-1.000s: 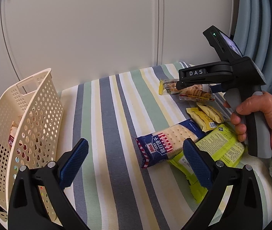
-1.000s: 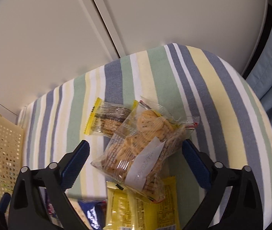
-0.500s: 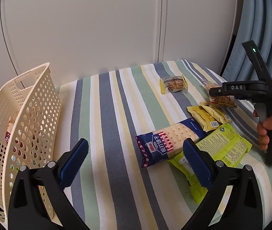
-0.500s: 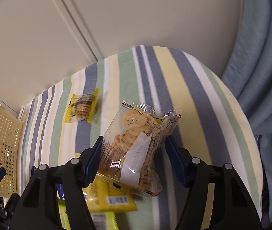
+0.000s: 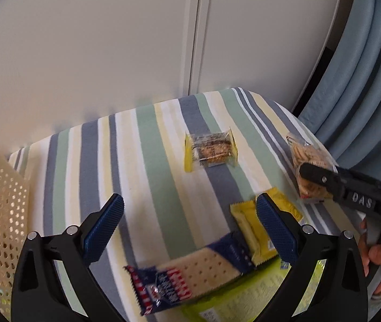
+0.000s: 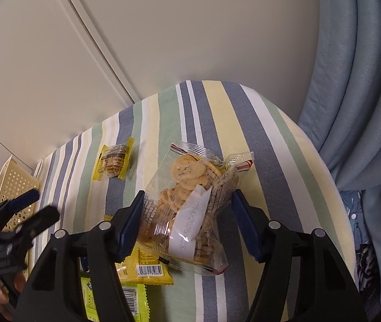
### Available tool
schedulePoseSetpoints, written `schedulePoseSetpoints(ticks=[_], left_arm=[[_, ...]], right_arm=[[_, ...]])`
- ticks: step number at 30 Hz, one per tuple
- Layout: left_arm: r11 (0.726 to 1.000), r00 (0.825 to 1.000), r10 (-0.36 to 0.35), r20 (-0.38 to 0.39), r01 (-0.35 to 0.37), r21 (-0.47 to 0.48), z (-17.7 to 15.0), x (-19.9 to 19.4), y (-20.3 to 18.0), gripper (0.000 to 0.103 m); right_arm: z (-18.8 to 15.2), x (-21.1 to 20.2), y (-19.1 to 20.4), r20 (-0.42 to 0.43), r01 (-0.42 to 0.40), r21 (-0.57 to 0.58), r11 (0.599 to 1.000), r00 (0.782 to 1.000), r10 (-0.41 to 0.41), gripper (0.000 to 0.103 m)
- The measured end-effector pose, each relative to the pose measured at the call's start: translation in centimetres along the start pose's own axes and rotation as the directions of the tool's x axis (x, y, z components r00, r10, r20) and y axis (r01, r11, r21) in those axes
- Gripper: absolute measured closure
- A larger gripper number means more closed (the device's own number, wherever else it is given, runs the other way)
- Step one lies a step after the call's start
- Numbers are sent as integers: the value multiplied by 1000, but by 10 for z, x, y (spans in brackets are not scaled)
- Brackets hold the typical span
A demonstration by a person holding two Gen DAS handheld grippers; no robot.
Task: Organize snacks
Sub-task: 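Grasp the small clear nut packet with the left gripper while the right holds the cookie bag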
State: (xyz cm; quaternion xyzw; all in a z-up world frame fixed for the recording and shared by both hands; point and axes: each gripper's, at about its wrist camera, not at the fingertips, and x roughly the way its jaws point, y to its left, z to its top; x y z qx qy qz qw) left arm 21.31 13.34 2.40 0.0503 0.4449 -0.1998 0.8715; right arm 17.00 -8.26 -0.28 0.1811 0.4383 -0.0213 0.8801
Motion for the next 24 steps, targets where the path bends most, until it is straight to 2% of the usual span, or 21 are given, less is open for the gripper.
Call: schedulePoseSetpoints(ticks=[4, 9, 19, 21, 22, 24], left_arm=[[1000, 999, -11, -51, 10, -12, 26, 32, -8, 3], [997, 992, -59, -107, 53, -54, 46, 64, -12, 3], [996, 986, -45, -162, 33, -78, 53, 97, -18, 4], [997, 985, -46, -167, 35, -70, 52, 100, -20, 11], [997, 984, -44, -174, 33, -69, 52, 102, -22, 19], [999, 985, -26, -172, 17, -52, 52, 105, -26, 23]], right_arm=[[-1, -4, -2, 7, -1, 10, 1000, 1000, 1, 39], [2, 2, -3, -4, -21, 23, 1000, 1000, 21, 39], [2, 5, -8, -4, -34, 38, 999, 999, 34, 39], [3, 5, -8, -5, -35, 40, 999, 999, 35, 39], [3, 5, -8, -5, -34, 39, 999, 999, 34, 39], [3, 4, -7, -4, -36, 38, 999, 999, 37, 39]])
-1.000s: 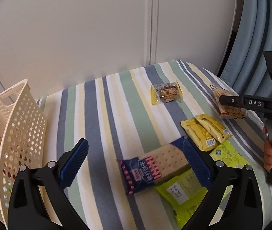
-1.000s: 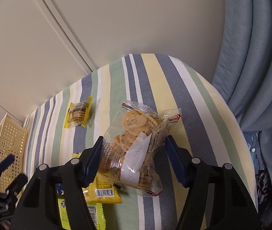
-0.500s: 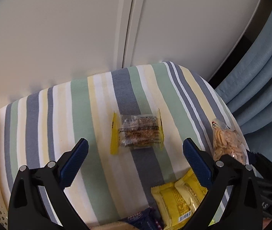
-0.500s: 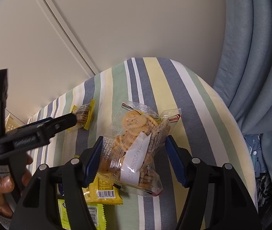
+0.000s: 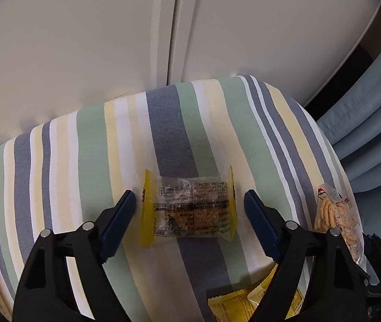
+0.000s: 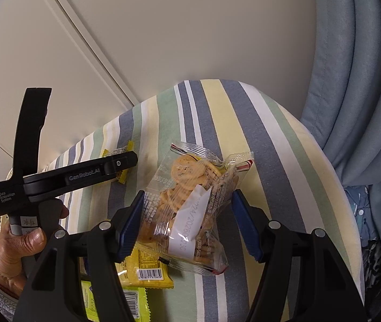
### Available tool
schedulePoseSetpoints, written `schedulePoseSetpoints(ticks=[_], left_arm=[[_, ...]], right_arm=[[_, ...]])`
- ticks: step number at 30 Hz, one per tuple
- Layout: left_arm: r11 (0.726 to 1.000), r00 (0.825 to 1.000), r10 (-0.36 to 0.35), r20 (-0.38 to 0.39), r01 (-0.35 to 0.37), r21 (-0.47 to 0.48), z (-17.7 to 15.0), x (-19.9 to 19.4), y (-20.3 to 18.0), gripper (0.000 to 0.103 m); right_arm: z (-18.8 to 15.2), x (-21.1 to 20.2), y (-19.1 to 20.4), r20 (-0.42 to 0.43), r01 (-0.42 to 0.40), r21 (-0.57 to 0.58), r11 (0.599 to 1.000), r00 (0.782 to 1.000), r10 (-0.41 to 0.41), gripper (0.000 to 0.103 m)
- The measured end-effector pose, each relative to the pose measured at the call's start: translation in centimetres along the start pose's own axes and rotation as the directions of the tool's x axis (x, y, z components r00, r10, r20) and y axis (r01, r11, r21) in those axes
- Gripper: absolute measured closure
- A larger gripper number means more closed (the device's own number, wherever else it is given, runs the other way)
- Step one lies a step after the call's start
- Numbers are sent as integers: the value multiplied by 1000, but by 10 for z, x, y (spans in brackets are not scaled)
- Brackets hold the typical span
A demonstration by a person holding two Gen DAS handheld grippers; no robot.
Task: Organize snacks
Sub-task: 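Grasp the small clear nut packet with the left gripper while the right holds the cookie bag, then carry the nut packet into the basket and release it with the left gripper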
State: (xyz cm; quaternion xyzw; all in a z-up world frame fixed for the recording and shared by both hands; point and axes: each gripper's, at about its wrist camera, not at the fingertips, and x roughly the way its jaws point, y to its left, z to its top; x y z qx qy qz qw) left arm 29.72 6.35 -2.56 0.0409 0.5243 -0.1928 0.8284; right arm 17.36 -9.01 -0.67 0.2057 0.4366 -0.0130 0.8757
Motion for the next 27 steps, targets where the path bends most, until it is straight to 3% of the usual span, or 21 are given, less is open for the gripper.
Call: schedulePoseSetpoints(ticks=[2, 5, 20, 27], left_arm=[[999, 1000, 31, 4, -31, 23, 1, 2, -4, 38], [1000, 1000, 6, 9, -6, 19, 0, 2, -8, 46], [1000, 995, 29, 92, -28, -10, -14, -44, 3, 49], [995, 983, 95, 156, -93, -20, -25, -77, 7, 49]], right_arm=[[0, 0, 0, 1, 0, 0, 1000, 1000, 0, 39], [0, 0, 0, 2, 0, 4, 1000, 1000, 0, 39], [0, -9, 6, 62, -28, -25, 999, 998, 29, 39], [0, -17, 12, 96, -46, -49, 998, 994, 50, 39]])
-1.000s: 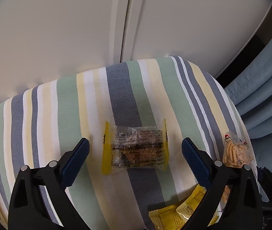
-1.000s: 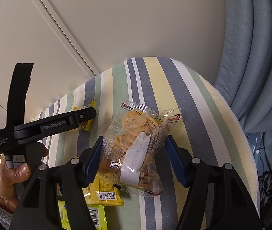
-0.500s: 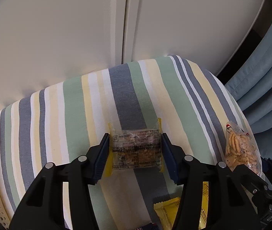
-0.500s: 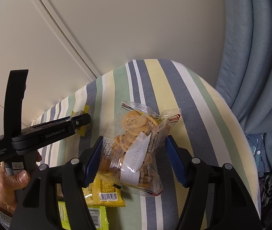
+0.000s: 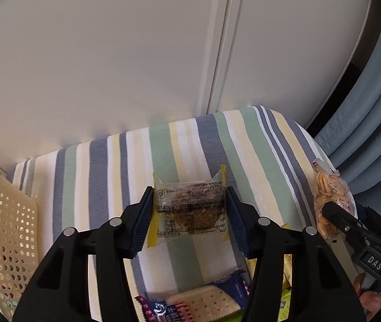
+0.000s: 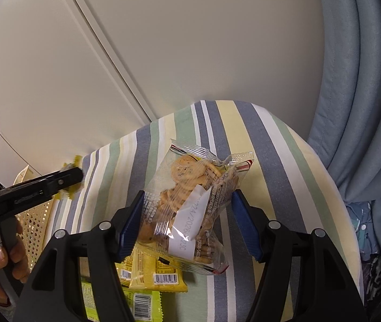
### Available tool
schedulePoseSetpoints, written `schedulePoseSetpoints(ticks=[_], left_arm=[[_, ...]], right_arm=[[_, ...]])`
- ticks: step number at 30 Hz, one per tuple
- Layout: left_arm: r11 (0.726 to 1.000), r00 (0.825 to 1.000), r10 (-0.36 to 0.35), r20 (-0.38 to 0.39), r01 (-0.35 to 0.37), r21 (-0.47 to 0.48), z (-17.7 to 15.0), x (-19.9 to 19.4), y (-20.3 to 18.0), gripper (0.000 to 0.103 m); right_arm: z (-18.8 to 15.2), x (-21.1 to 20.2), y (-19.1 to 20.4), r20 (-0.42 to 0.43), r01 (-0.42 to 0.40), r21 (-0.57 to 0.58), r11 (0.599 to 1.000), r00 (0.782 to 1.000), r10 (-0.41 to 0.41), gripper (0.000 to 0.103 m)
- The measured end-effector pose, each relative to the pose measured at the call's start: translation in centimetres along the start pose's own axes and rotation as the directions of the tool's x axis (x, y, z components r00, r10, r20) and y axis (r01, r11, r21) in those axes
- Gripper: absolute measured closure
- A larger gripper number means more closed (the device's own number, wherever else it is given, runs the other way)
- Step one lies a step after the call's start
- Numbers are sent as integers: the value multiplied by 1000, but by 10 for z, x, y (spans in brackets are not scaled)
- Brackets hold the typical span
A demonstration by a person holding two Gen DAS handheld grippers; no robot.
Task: Organize snacks
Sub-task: 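Carry the nut packet into the basket and release it with the left gripper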
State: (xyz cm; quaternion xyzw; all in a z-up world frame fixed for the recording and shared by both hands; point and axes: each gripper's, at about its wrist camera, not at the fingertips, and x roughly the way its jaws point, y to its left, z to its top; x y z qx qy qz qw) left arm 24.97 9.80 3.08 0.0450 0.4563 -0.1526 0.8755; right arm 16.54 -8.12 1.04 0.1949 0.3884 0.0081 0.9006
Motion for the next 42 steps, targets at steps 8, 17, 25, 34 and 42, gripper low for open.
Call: schedulePoseSetpoints(ticks=[8, 17, 25, 34, 42], left_arm=[[997, 993, 80, 82, -78, -23, -9, -52, 27, 49], [979, 966, 184, 180, -165, -116, -32, -124, 95, 49], [940, 929, 308, 205, -265, -215, -58, -155, 147, 49], [899, 910, 372, 184, -304, -314, -84, -163, 193, 49], [860, 898, 409, 161, -321, -396, -114, -168, 220, 34]], right_arm=[[0, -2, 6, 15, -20, -18, 1000, 1000, 21, 39], [-1, -8, 16, 25, -36, -31, 999, 999, 37, 39], [-2, -7, 15, 27, -32, -43, 999, 999, 34, 39], [-2, -5, 17, 28, -30, -49, 998, 999, 32, 39], [-2, -6, 17, 30, -31, -49, 998, 999, 33, 39]])
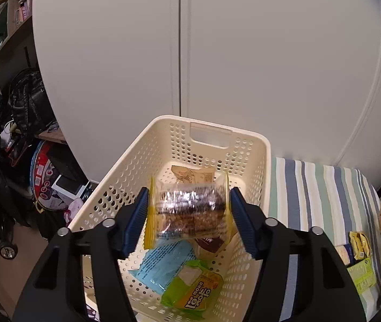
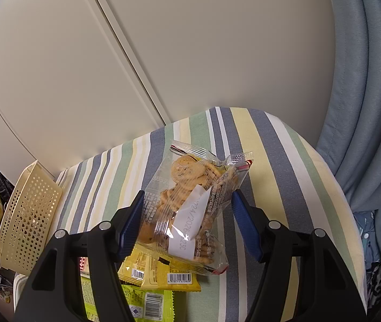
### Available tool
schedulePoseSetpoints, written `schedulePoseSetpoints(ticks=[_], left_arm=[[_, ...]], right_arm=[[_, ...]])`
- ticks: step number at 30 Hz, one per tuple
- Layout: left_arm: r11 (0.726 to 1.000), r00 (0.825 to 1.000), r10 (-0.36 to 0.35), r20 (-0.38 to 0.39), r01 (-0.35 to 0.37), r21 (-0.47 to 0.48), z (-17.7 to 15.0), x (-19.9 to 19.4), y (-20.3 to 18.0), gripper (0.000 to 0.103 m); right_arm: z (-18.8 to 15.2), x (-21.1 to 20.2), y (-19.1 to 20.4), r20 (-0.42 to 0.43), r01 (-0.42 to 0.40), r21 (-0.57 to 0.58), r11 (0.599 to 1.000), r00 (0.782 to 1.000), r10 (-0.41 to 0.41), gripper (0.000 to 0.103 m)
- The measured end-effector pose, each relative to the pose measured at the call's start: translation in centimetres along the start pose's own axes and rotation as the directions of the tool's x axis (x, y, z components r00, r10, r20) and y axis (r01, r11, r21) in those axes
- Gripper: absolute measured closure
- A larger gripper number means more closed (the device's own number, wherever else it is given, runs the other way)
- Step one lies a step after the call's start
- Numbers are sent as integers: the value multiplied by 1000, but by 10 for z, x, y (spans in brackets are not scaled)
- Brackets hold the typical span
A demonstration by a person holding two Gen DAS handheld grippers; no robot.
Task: Organize snacks
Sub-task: 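Carry the nut packet into the basket and release it with the left gripper, then carry the clear cookie bag into the basket and release it with the right gripper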
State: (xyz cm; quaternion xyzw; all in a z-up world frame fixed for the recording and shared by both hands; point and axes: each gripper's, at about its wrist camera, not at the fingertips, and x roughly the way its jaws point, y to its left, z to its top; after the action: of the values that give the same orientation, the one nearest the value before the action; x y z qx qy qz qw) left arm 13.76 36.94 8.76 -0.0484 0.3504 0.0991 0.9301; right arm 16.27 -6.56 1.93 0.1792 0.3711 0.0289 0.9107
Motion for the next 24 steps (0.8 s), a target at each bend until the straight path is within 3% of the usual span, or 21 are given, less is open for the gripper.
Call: schedulePoseSetpoints(ticks=[2, 7, 12, 17, 24], left_arm=[[1000, 1000, 6, 9, -6, -29, -3, -2, 6, 16], [993, 995, 79, 56, -74, -88, -14, -13, 17, 6], [979, 977, 181, 114, -168, -113, -30, -24, 20, 4], [966, 954, 256, 154, -247, -75, -45, -28, 15, 4], [961, 939, 276, 204, -272, -48, -53, -37, 8, 3]], right_arm=[[0, 0, 0, 0, 0, 0, 1000, 1000, 0, 39], [0, -1, -1, 3, 2, -1, 1000, 1000, -2, 39], [-1, -1, 0, 8, 5, -8, 1000, 1000, -5, 39], [-1, -1, 0, 13, 7, -14, 1000, 1000, -6, 39], [-2, -4, 2, 34, 20, -35, 999, 999, -19, 39]])
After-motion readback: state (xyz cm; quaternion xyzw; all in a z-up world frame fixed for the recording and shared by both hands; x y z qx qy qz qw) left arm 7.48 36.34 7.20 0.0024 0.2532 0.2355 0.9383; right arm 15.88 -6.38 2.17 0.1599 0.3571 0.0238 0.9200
